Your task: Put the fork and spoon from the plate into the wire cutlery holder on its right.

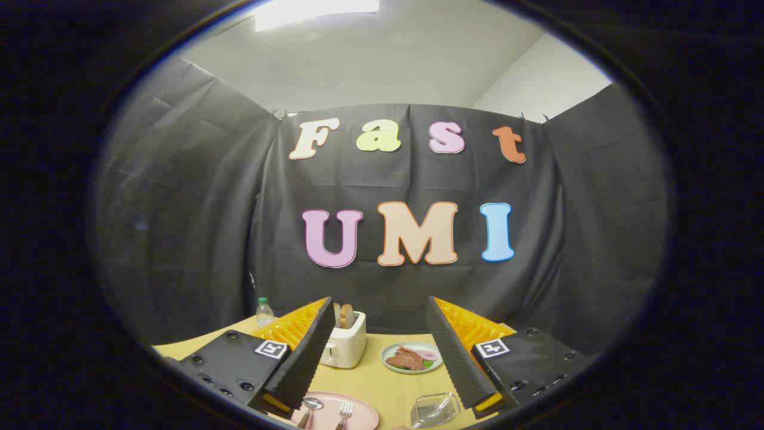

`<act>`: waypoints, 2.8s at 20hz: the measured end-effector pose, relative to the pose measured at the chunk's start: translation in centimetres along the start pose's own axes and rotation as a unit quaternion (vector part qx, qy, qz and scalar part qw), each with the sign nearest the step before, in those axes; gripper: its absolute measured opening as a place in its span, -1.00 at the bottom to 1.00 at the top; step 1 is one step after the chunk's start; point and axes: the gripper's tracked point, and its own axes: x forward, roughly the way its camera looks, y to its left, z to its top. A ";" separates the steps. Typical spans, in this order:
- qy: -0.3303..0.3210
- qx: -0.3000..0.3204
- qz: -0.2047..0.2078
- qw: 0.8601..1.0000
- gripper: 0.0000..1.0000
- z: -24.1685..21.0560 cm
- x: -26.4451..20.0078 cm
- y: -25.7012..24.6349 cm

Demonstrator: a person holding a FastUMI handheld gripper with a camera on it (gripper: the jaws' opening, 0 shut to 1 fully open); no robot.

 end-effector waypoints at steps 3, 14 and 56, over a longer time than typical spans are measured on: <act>-0.001 0.000 0.003 1.000 0.95 0.0 0.0 0.6; 0.009 0.003 0.024 1.000 0.95 -0.7 0.8 2.3; 0.324 0.005 0.082 0.943 0.96 -27.3 -1.5 6.1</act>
